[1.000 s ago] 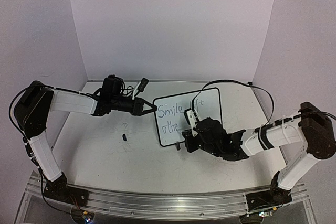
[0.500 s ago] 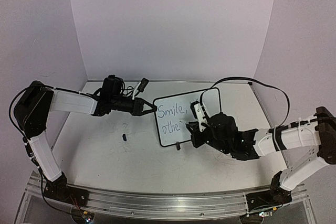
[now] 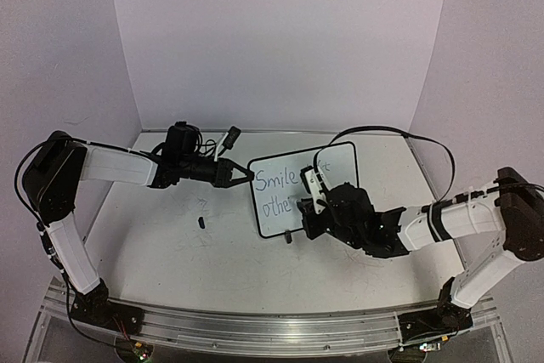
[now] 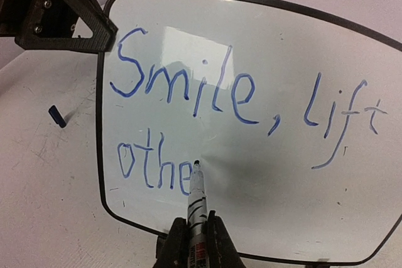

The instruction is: Write a sentence on the whiteboard

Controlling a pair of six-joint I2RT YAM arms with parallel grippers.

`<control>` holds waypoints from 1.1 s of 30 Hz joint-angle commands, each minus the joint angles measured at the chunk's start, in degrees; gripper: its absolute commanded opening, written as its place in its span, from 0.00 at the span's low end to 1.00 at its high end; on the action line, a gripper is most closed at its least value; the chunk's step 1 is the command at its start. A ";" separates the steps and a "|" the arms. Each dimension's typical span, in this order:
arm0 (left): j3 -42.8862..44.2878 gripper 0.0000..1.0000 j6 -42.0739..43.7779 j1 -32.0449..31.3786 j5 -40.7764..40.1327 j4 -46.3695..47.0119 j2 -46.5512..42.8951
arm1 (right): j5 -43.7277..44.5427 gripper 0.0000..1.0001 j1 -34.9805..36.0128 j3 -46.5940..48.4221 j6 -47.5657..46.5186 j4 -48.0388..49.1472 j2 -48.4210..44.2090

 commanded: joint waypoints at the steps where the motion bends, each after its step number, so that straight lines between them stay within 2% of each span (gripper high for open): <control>1: 1.99 0.00 0.09 0.26 1.23 -0.10 -1.89 | 2.00 0.00 -0.33 2.77 -0.50 1.32 1.64; 11: 2.04 0.00 0.09 0.22 1.34 -0.14 -1.80 | 3.46 0.00 -0.55 2.26 0.55 -0.81 2.44; 33: 2.13 0.00 0.17 0.25 1.36 -0.23 -1.80 | -0.94 0.00 -0.55 -1.58 6.40 -3.31 2.08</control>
